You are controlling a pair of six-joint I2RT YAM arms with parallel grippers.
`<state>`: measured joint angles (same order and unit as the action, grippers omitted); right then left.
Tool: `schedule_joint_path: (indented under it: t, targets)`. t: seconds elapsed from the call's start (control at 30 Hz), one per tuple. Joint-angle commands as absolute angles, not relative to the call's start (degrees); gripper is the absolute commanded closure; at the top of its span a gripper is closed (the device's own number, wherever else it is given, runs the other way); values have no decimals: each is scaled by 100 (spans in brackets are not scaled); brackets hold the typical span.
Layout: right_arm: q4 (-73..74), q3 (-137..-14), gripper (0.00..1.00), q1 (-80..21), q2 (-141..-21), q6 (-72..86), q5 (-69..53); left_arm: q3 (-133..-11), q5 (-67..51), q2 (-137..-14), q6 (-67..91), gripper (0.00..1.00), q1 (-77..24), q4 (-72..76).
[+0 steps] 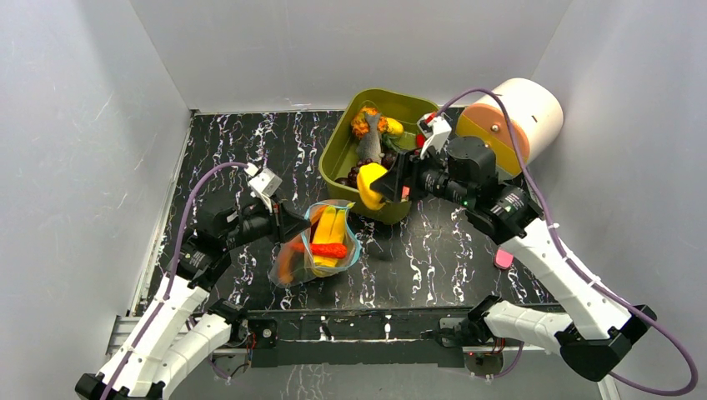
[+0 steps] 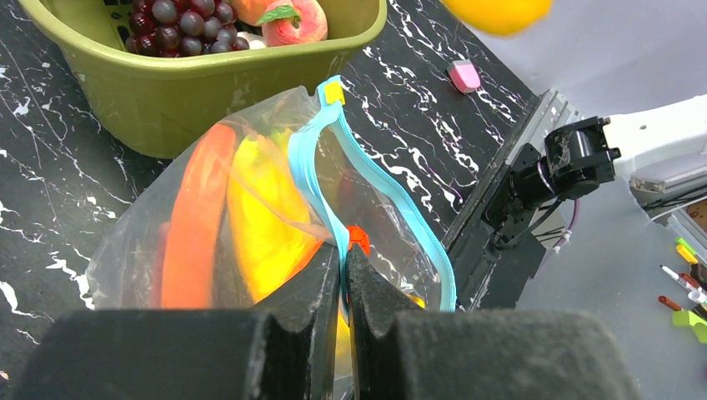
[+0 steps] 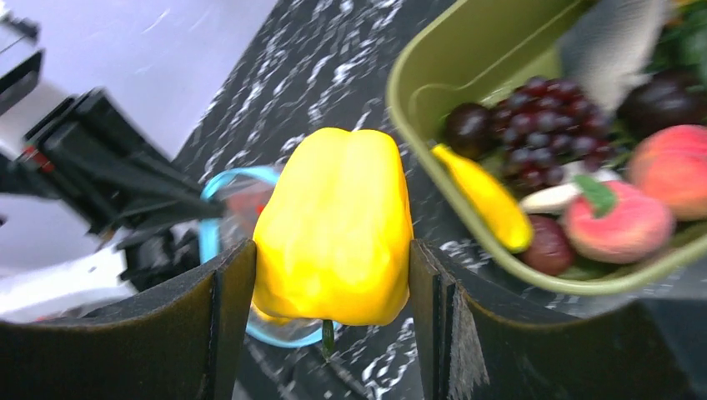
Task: Place the food in the zip-top bag and seal the zipper
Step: Pick up the fake vegetable from the bin, then place the fake vegetable in the zipper food storage bag.
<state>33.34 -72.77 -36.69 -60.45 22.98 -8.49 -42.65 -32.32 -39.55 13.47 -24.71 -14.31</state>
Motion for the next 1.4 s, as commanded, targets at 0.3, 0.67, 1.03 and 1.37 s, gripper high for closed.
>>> schedule_joint_path:
  t: [0.3,0.67,1.03,1.37]
  targets:
    - [1933,-6233,64,-3698,-5901,3516,-3324,-4523,-3189,-3885,1667,95,-2476,-1098]
    - [1333,-5894,64,-4184,-6159,3969,-3218,-4543,-3247,-3864,1686,94,-2479,-1162]
    - [1231,-6027,64,-4701,-6622,3978,-2541,-4509,-3484,-3738,1967,94,-2483,-992]
    - [1185,-6101,66,-5378,-6774,4003,-946,-4470,-3769,-3654,2301,94,-2477,-724]
